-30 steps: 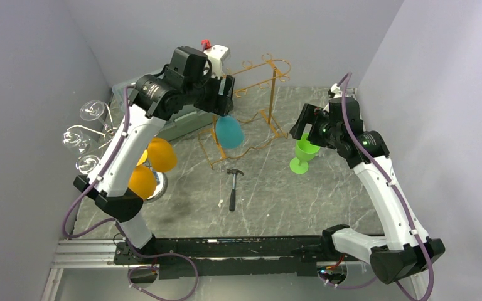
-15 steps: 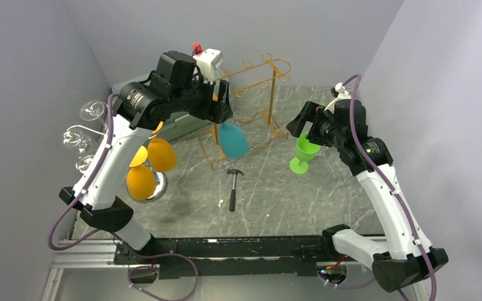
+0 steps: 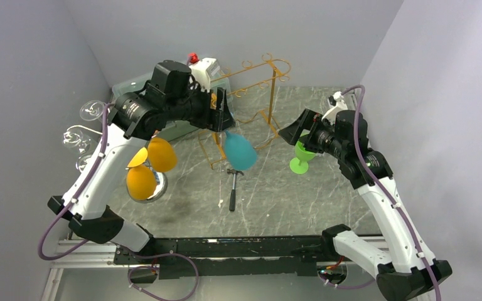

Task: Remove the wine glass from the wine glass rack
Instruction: Place the wine glass at the center of the board, then pick up the wine glass from the wine rack.

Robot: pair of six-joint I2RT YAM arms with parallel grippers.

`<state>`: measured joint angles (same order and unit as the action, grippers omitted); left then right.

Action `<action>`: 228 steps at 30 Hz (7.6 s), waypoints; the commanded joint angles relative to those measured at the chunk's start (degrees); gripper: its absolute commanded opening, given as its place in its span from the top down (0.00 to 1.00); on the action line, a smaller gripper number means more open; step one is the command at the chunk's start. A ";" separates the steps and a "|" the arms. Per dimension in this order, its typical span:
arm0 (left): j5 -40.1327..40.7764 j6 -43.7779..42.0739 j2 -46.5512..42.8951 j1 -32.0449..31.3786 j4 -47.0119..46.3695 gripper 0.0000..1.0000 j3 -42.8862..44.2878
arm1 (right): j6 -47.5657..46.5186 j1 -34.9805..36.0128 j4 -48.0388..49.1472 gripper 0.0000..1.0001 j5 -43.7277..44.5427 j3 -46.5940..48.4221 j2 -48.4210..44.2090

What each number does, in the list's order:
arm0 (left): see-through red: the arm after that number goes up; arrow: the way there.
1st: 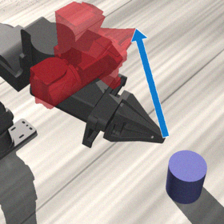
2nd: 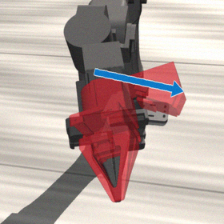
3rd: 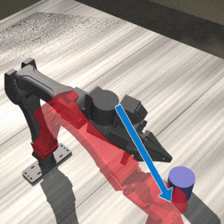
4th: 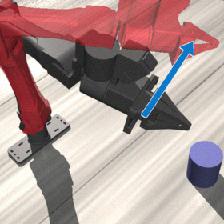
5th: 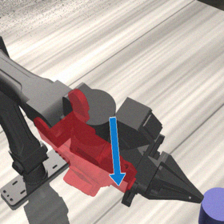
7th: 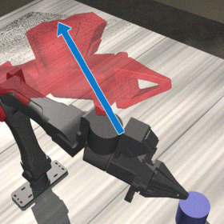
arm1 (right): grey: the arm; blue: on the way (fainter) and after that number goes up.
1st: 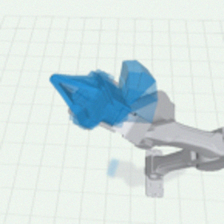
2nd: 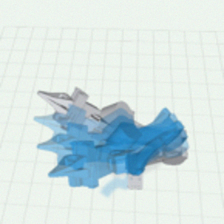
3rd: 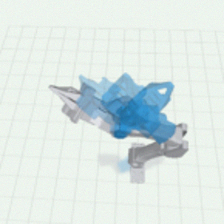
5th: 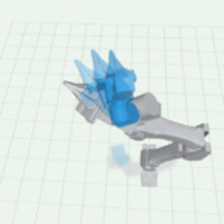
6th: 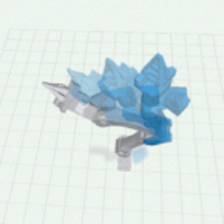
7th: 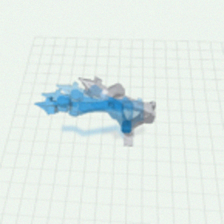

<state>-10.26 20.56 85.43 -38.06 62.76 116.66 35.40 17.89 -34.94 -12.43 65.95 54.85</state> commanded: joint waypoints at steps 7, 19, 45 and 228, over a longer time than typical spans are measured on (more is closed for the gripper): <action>-4.21 7.71 -6.11 -0.25 -9.22 0.47 -7.32 | 5.62 4.23 7.25 0.07 -3.25 -5.69 -5.49; -5.46 13.16 -8.99 -0.26 -14.42 0.48 -13.65 | 7.81 5.66 8.24 0.07 -3.48 -9.54 -9.11; -5.78 18.75 -12.39 -0.17 -19.77 0.49 -20.43 | 10.15 5.74 9.17 0.06 -6.32 -13.66 -13.17; 47.76 10.40 -14.55 5.63 12.72 0.01 -12.20 | -5.93 3.38 -13.25 0.09 9.94 14.85 8.07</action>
<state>33.93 28.64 70.17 -32.34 77.14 105.51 30.41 20.97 -51.20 -1.98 81.12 64.07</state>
